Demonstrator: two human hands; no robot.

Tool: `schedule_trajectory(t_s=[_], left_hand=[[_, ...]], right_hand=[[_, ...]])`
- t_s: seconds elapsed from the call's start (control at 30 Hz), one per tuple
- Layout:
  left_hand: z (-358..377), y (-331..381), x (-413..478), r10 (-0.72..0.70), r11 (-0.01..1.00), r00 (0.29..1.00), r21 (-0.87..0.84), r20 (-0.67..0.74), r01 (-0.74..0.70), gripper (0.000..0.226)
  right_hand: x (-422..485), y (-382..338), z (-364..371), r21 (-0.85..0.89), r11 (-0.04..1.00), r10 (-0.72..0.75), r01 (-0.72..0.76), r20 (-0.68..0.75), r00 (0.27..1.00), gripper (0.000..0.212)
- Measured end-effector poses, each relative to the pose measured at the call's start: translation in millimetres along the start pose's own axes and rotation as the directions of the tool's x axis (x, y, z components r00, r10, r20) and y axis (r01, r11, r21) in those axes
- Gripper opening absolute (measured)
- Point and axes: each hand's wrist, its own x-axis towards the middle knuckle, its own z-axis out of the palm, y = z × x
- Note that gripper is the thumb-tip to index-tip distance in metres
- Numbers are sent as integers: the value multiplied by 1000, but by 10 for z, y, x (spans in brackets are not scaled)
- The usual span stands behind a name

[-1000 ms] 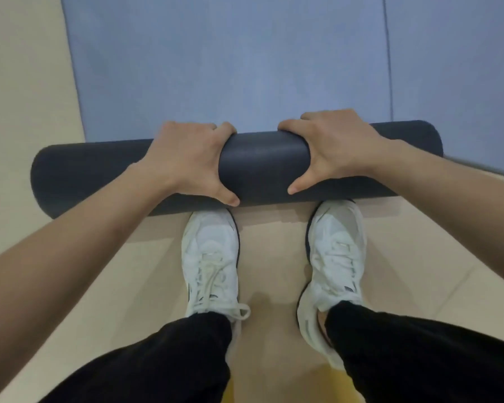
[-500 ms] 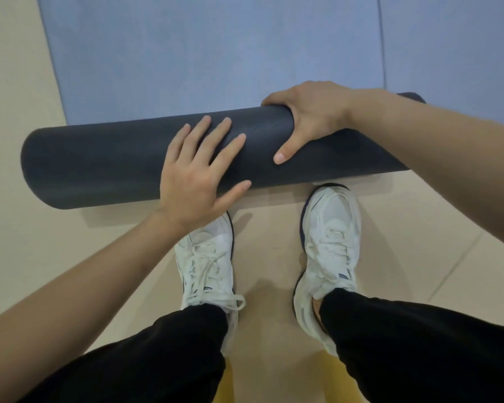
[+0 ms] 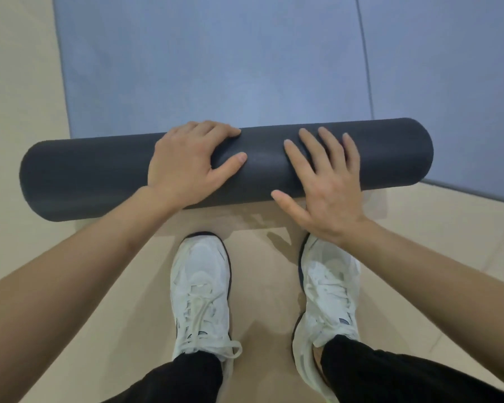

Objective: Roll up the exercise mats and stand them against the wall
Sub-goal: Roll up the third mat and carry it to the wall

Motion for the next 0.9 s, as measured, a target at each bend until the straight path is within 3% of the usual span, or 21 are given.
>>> schedule_trajectory(t_s=[0.2, 0.3, 0.37, 0.43, 0.57, 0.63, 0.7, 0.77, 0.83, 0.9], left_hand=[[-133, -110, 354, -40, 996, 986, -77, 160, 52, 53], [-160, -10, 328, 7, 1000, 993, -6, -117, -8, 39], [-106, 126, 161, 43, 999, 953, 36, -301, -34, 29], [3, 226, -24, 79, 995, 934, 83, -348, -53, 35], [187, 179, -178, 90, 968, 973, 247, -211, -36, 68], [202, 119, -89, 77, 957, 985, 288, -152, -30, 79], [182, 58, 63, 77, 953, 988, 300, -136, -33, 83], [127, -8, 240, 74, 956, 989, 293, -132, -32, 82], [61, -67, 438, 64, 962, 990, 272, -128, -27, 80], [-1, -130, 630, 47, 966, 994, 259, -95, -21, 79]], right_hand=[[384, 120, 135, -22, 999, -29, 25, -210, 977, 70], [565, 174, 125, -25, 1000, -8, 3, -203, 979, 68], [677, 200, 94, -28, 999, 14, -19, -161, 987, 67], [824, 227, 30, -40, 998, 43, -46, -77, 996, 67], [1182, 298, -112, -38, 996, 81, -75, 183, 980, 74], [1317, 347, -130, 0, 998, 67, -69, 230, 971, 74], [1378, 411, -107, 63, 996, 54, -65, 170, 984, 64], [1348, 448, -65, 88, 996, 23, -17, -72, 997, 49], [1248, 472, -24, 61, 998, 8, 9, -273, 962, 46], [1115, 488, 44, 13, 1000, -16, 20, -256, 967, 57]])
